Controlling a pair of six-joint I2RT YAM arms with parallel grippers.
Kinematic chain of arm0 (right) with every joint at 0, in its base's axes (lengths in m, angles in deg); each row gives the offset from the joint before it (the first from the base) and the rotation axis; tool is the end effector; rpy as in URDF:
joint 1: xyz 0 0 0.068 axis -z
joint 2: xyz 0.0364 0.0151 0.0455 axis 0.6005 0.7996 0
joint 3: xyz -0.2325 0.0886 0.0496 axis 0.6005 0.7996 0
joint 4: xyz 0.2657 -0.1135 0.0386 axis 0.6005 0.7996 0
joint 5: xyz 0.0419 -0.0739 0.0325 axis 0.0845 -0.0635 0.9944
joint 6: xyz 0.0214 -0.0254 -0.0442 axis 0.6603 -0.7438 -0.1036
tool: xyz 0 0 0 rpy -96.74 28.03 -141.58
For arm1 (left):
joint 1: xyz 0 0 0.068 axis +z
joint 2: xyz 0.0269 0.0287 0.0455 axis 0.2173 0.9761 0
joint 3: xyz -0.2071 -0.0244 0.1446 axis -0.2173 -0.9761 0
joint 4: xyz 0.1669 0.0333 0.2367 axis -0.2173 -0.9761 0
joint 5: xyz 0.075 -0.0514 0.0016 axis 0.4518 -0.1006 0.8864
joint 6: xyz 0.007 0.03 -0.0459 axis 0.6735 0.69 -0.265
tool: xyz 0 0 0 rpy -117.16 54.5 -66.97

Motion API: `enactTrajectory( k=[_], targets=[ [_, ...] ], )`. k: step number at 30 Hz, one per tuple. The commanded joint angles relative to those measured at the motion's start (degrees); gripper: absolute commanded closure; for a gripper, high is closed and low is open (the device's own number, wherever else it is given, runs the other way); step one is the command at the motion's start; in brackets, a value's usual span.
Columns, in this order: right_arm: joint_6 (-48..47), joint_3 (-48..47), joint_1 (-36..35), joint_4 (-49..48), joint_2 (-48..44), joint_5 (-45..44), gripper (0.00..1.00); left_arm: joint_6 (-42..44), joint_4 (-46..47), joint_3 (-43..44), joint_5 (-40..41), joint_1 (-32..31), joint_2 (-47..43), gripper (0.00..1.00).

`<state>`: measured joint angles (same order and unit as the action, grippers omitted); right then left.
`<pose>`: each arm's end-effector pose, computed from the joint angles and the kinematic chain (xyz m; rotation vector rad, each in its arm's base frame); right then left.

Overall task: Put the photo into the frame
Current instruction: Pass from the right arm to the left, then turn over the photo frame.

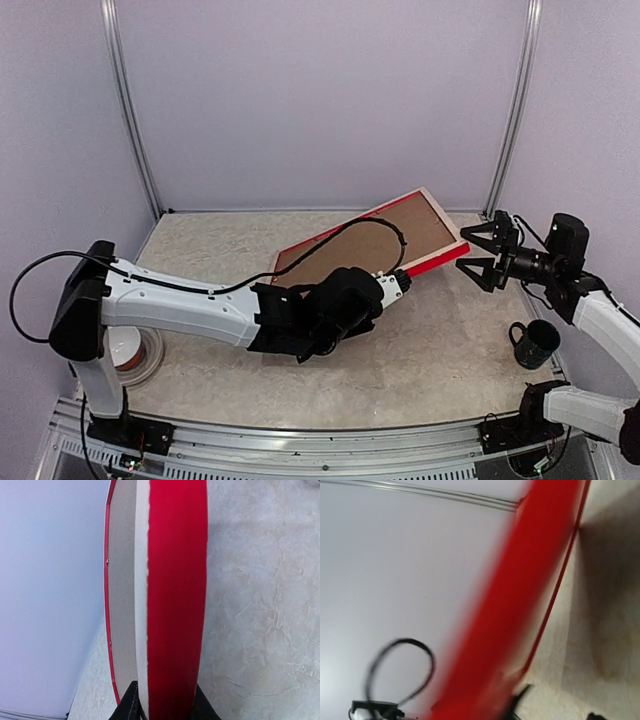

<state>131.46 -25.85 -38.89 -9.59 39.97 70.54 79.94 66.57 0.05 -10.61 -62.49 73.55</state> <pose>0.2407 0.0406 0.2570 0.3279 2.0174 1.7553 0.1434 -0.4350 0.2040 1.2180 1.5837 0.2819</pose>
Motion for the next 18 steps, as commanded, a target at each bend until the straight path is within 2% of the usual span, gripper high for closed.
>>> enactTrajectory(
  k=[1,7,13,18],
  targets=[
    [-3.4,-3.8,-0.6,2.1,0.7,-0.7,0.08,-5.8,6.9,-1.8,-11.7,2.7,-12.0,1.00],
    [-5.6,-4.6,-0.7,3.2,1.8,-1.3,0.08,-10.4,6.2,-4.7,-25.7,8.2,-20.4,1.00],
    [-7.9,-5.6,-0.7,4.3,2.5,-2.1,0.07,-11.2,1.6,-2.1,-28.6,9.1,-22.3,1.00],
    [-11.1,-7.0,-0.7,6.2,3.4,-2.9,0.07,-12.0,1.6,-1.6,-29.5,9.4,-22.8,1.00]
  ],
)
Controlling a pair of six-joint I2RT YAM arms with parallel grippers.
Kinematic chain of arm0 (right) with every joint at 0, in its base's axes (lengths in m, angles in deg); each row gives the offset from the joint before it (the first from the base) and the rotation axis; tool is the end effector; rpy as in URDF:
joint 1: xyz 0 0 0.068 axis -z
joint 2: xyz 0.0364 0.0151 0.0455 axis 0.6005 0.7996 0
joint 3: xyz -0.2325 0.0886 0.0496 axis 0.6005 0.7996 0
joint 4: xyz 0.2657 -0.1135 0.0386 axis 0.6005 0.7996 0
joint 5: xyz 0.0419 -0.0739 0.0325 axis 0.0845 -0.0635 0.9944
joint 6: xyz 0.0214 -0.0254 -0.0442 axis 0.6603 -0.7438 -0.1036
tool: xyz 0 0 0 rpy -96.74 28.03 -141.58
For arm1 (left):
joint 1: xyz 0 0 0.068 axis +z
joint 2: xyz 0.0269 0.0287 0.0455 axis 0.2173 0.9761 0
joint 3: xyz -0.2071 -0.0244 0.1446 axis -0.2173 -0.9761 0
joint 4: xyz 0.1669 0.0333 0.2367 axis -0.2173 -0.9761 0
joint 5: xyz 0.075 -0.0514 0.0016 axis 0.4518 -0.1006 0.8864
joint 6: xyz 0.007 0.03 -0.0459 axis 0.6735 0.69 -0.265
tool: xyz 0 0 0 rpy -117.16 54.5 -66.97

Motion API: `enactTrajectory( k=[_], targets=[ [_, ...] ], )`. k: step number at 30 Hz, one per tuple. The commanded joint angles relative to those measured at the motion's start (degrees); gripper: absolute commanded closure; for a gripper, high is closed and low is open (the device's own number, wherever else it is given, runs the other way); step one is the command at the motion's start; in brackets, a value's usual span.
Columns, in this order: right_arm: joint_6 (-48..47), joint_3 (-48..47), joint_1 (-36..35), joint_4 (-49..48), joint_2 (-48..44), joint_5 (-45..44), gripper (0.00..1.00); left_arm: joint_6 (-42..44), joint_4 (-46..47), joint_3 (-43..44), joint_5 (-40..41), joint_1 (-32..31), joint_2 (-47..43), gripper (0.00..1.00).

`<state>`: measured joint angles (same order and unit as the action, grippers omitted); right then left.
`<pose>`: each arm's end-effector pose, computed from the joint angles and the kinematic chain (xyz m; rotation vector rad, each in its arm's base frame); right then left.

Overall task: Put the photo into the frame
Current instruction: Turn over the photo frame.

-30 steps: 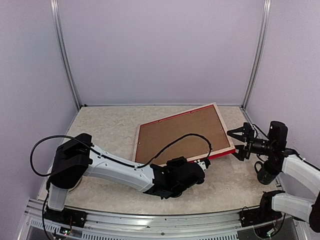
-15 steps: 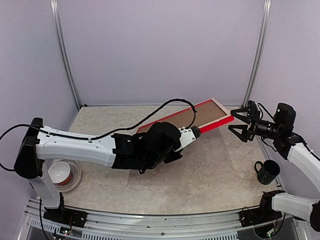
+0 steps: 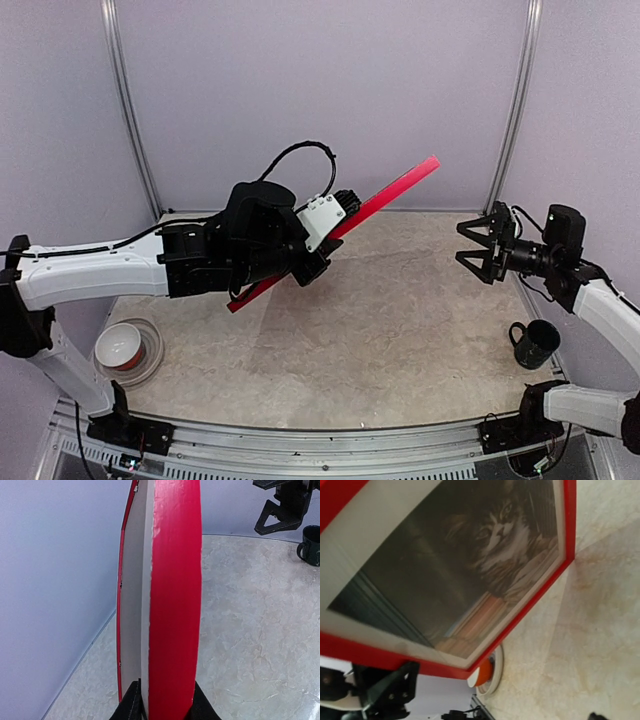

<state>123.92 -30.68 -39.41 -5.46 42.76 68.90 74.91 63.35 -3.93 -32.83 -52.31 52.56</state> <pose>0.2509 0.0427 0.2706 0.2379 2.0156 1.6634 0.1828 -0.3563 0.3200 1.0765 1.5748 -0.1626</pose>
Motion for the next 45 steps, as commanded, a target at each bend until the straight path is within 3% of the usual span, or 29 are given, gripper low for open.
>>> enactTrajectory(
  k=[1,13,27,34,45],
  targets=[
    [-4.3,-2.4,-0.1,2.4,0.8,-1.2,0.07,-7.4,4.9,2.4,-7.9,-0.6,-1.9,1.00],
    [-19.1,-1.5,-0.1,5.4,1.8,-6.3,0.07,-18.1,7.8,1.9,-18.1,3.2,-6.0,1.00],
    [-22.9,0.4,-0.2,6.5,2.3,-11.1,0.07,-34.0,9.0,4.8,-19.8,7.2,-8.0,1.00],
    [-23.0,1.4,-0.2,7.1,2.4,-12.5,0.06,-47.5,14.0,-0.4,-30.2,14.8,-11.5,1.00],
    [-23.5,0.3,-0.2,9.4,3.1,-15.4,0.06,-65.5,23.9,-15.5,-38.7,26.4,-13.8,1.00]
  ],
)
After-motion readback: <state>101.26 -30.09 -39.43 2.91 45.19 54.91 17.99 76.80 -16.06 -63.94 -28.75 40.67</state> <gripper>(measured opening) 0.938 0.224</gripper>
